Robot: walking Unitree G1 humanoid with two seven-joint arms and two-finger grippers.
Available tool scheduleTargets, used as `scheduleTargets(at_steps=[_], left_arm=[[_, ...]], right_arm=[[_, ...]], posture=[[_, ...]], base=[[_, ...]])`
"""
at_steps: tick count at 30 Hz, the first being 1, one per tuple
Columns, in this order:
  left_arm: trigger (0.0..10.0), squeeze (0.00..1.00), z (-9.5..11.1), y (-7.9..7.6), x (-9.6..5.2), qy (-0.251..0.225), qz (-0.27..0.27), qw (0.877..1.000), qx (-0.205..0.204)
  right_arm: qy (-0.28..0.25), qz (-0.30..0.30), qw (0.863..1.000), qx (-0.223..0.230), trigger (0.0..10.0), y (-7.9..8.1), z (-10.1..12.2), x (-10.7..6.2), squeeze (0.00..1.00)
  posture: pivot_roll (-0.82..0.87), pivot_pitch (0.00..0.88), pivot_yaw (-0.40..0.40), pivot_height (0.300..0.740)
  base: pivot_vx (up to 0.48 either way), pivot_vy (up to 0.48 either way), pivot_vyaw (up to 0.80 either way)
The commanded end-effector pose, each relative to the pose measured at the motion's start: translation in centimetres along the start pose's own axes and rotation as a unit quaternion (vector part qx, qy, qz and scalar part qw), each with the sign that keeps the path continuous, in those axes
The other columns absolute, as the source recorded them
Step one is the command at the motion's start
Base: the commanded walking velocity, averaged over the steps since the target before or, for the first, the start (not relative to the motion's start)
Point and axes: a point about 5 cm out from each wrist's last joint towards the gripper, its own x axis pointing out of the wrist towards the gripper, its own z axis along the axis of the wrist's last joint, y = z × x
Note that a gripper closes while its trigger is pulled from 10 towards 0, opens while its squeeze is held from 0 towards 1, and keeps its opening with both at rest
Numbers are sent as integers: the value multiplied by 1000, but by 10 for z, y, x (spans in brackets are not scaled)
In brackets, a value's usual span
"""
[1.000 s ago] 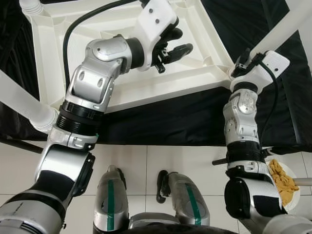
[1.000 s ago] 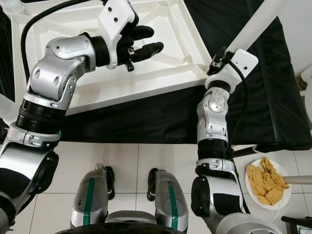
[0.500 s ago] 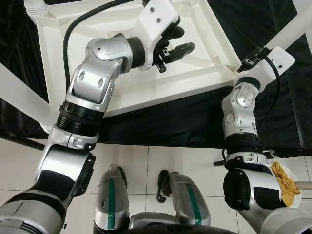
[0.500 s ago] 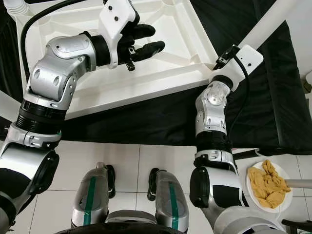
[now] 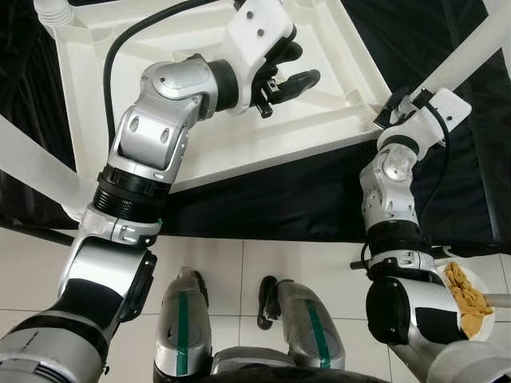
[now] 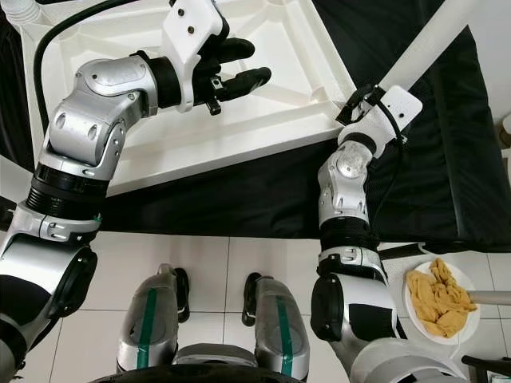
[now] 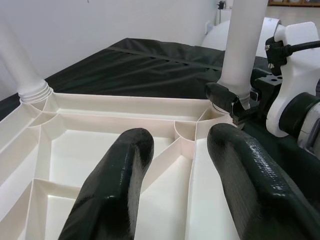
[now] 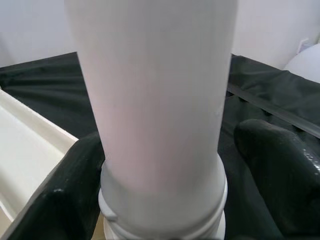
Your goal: Building children table
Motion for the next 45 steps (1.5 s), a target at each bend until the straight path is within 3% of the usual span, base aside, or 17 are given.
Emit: scheduleTargets(at_steps=[1,11,12,14,15,32,33,44,45], left_arm=[[10000,0,2,0,2,4,33,999,9],[10000,0,-4,-7,5,10,22,1000,4],[10000,0,-5,-10,6,10,18,1000,3],[10000,0,-5,-10,6,10,18,1000,3],[10000,0,-5,-12,6,11,16,1000,2],[10000,0,-9,-19,10,17,1,1000,5],[10000,0,-10,-19,10,18,0,1000,6],[10000,0,-10,-21,11,20,-2,1000,8],[10000,0,-10,-21,11,19,-2,1000,7]], right_arm=[[21,-18,1000,-6,10000,-12,-12,-2,1000],[20,-2,1000,1,10000,-11,-11,0,1000],[20,11,1000,2,10000,-10,-11,2,271],[20,11,1000,2,10000,-10,-11,2,271],[21,20,1000,3,10000,-9,-10,2,0],[18,67,997,13,10000,-8,-6,8,0],[16,78,997,15,10000,-7,-6,8,1000],[-9,115,993,11,10000,-5,3,11,1000],[-21,124,992,11,3255,-5,8,12,0]], posture=[[67,85,-53,740],[68,79,-51,740],[68,78,-52,740],[68,78,-52,740],[68,74,-51,740],[64,64,-44,740],[65,63,-43,740],[63,66,-41,740],[61,67,-41,740]], base=[[0,0,0],[0,0,0],[0,0,0],[0,0,0],[0,0,0],[0,0,0],[0,0,0],[0,0,0],[0,0,0]])
